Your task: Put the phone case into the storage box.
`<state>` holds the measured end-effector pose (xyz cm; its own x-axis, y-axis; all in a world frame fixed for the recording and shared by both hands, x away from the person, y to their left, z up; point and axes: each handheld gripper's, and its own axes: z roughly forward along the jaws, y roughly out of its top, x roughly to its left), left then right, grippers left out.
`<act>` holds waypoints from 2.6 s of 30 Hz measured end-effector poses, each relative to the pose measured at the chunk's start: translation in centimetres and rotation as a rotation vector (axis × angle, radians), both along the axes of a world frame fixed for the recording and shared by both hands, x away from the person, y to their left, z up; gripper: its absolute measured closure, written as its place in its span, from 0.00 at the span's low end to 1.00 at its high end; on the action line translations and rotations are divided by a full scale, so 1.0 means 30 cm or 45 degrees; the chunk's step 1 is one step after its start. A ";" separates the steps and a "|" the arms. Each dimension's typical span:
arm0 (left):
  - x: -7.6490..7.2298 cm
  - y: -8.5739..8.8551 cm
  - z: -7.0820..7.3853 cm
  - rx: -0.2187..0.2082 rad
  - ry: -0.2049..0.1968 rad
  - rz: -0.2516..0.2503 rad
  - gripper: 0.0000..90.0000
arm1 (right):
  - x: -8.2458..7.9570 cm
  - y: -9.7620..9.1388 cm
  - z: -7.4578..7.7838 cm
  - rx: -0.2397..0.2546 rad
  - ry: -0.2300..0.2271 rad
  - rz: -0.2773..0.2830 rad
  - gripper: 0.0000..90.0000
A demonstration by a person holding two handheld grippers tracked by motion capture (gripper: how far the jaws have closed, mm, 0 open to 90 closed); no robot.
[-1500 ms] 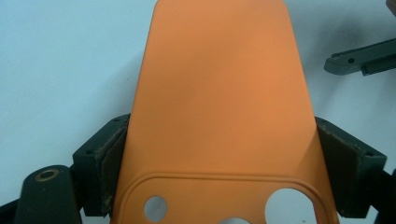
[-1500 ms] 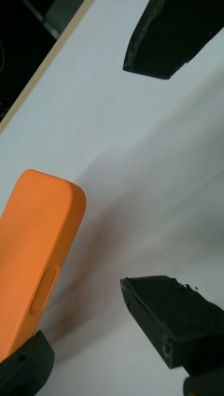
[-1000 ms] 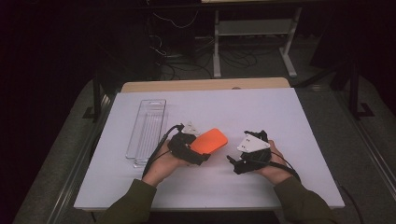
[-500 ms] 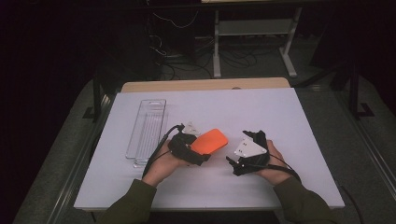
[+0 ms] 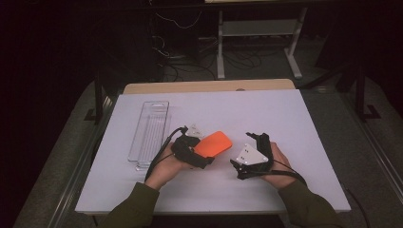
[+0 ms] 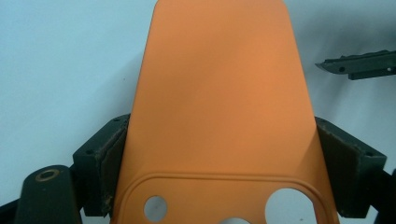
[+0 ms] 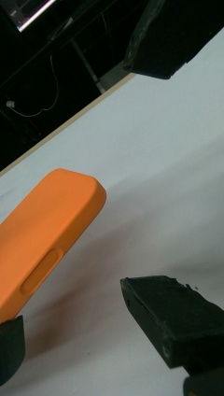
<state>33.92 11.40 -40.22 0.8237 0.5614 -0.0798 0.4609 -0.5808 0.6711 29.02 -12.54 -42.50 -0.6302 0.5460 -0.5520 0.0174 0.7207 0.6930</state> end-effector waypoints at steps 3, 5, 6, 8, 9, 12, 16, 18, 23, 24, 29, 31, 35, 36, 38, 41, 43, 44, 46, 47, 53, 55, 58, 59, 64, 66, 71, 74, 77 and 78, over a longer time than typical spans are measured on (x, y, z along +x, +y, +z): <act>-0.001 -0.001 -0.001 0.000 0.003 0.001 0.17 | -0.002 0.004 -0.004 -0.026 -0.025 0.010 0.00; -0.002 -0.002 -0.002 -0.013 0.001 0.008 0.17 | -0.004 0.006 -0.005 -0.039 -0.030 0.014 0.00; -0.002 -0.002 -0.002 -0.013 0.000 0.007 0.17 | -0.004 0.006 -0.006 -0.049 -0.041 0.016 0.00; -0.002 -0.002 -0.001 -0.010 0.003 0.008 0.17 | -0.007 0.008 -0.006 -0.049 -0.038 0.010 0.00; -0.002 -0.002 -0.001 -0.010 0.003 0.008 0.17 | -0.007 0.008 -0.007 -0.051 -0.043 0.011 0.00; -0.002 -0.003 -0.002 -0.008 0.000 0.003 0.17 | -0.008 0.009 -0.008 -0.060 -0.061 0.016 0.00; -0.002 -0.003 -0.004 -0.007 -0.006 -0.004 0.17 | -0.012 0.012 -0.008 -0.068 -0.084 0.013 0.00; -0.002 -0.004 -0.004 -0.009 -0.005 -0.003 0.17 | -0.013 0.014 -0.009 -0.078 -0.099 0.020 0.00; -0.003 -0.005 -0.003 -0.005 -0.001 -0.003 0.17 | -0.019 0.020 -0.012 -0.098 -0.126 0.019 0.00; -0.003 -0.005 -0.003 -0.004 -0.001 -0.003 0.17 | -0.019 0.020 -0.013 -0.102 -0.134 0.021 0.00; -0.003 -0.006 -0.003 -0.005 -0.001 -0.003 0.17 | -0.022 0.022 -0.014 -0.123 -0.154 0.029 0.00; -0.004 -0.006 -0.003 -0.005 0.001 -0.002 0.17 | -0.023 0.023 -0.015 -0.126 -0.164 0.027 0.00; -0.004 -0.006 -0.002 -0.007 0.000 -0.004 0.17 | -0.028 0.026 -0.016 -0.138 -0.190 0.024 0.00; -0.004 -0.006 -0.002 -0.008 0.000 -0.004 0.17 | -0.029 0.026 -0.016 -0.142 -0.197 0.024 0.00; -0.003 -0.005 -0.002 -0.006 -0.002 -0.004 0.17 | -0.029 0.026 -0.016 -0.163 -0.219 0.030 0.00; -0.003 -0.003 0.000 0.000 -0.001 -0.008 0.17 | -0.030 0.028 -0.019 -0.184 -0.244 0.030 0.00; -0.003 -0.003 0.001 0.000 -0.002 -0.008 0.17 | -0.032 0.030 -0.019 -0.197 -0.268 0.026 0.00; -0.002 -0.003 0.000 0.000 -0.002 -0.009 0.17 | -0.033 0.027 -0.016 -0.230 -0.274 0.036 0.00; -0.003 -0.003 0.000 -0.001 0.001 -0.007 0.17 | -0.032 0.028 -0.016 -0.236 -0.284 0.046 0.00; -0.004 -0.004 -0.001 -0.008 0.006 -0.004 0.17 | -0.034 0.030 -0.016 -0.238 -0.288 0.043 0.00; -0.004 -0.004 0.000 -0.008 0.005 -0.002 0.17 | -0.036 0.031 -0.017 -0.302 -0.344 0.072 0.00; -0.005 -0.004 0.000 -0.009 0.006 0.000 0.17 | -0.036 0.032 -0.016 -0.316 -0.360 0.080 0.00; -0.003 -0.003 0.001 0.008 0.002 -0.013 0.17 | -0.043 0.036 -0.018 -0.321 -0.364 0.073 0.00; -0.003 -0.002 0.002 0.013 0.002 -0.016 0.17 | -0.044 0.038 -0.019 -0.335 -0.375 0.080 0.00; -0.003 -0.002 0.001 0.020 -0.001 -0.022 0.17 | -0.048 0.043 -0.024 -0.390 -0.435 0.096 0.00; -0.003 -0.002 0.001 0.017 -0.003 -0.019 0.17 | -0.049 0.045 -0.028 -0.403 -0.453 0.097 0.00; -0.008 -0.009 -0.002 -0.020 0.005 0.011 0.17 | -0.052 0.049 -0.030 -0.440 -0.491 0.110 0.00; -0.008 -0.009 -0.003 -0.025 0.007 0.009 0.17 | -0.053 0.052 -0.033 -0.461 -0.532 0.119 0.00; -0.007 -0.007 0.000 -0.013 0.003 0.000 0.17 | -0.061 0.054 -0.039 -0.458 -0.521 0.105 0.00; -0.007 -0.006 0.001 -0.011 0.004 -0.002 0.17 | -0.061 0.055 -0.040 -0.465 -0.532 0.109 0.00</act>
<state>33.72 11.22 -40.19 0.8242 0.5595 -0.0872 0.4621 -0.5756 0.6747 27.18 -10.89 -43.69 -0.3509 0.2287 -0.9081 -0.2745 0.9020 0.3332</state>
